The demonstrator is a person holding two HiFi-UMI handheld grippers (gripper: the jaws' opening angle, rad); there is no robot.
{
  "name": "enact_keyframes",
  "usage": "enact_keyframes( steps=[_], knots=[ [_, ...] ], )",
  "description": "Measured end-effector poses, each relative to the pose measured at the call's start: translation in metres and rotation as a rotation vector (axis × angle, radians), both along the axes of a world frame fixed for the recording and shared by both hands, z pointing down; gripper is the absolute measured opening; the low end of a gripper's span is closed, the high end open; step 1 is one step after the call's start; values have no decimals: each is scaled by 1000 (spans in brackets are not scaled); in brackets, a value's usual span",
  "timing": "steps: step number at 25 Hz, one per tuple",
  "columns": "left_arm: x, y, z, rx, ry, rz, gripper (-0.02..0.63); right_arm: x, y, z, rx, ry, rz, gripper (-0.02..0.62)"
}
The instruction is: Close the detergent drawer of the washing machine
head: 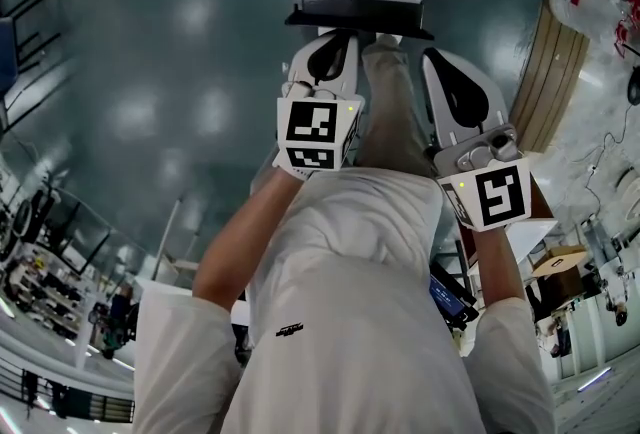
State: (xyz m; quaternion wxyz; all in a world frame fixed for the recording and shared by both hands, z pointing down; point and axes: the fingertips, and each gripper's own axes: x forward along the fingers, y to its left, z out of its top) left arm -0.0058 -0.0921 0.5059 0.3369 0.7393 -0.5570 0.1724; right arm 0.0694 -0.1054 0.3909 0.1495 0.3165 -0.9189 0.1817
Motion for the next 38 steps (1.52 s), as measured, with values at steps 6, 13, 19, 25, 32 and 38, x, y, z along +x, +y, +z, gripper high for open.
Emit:
enact_keyframes(
  steps=[6, 13, 19, 25, 32, 38],
  knots=[
    [-6, -2, -9, 20, 4, -9, 18, -5, -6, -2, -3, 0, 2, 2],
    [-9, -5, -13, 10, 27, -20, 18, -15, -7, -2, -12, -2, -14, 2],
    [-16, -15, -13, 13, 22, -34, 18, -20, -10, -4, -15, -3, -24, 2],
    [-22, -24, -13, 18, 25, -28, 18, -28, -14, -5, -14, -8, -28, 2],
    [-26, -41, -22, 42, 19, -36, 18, -36, -18, -9, -18, -9, -45, 2],
    [-21, -55, -17, 45, 19, -42, 18, -32, -26, -6, -21, -14, -60, 2]
  ],
)
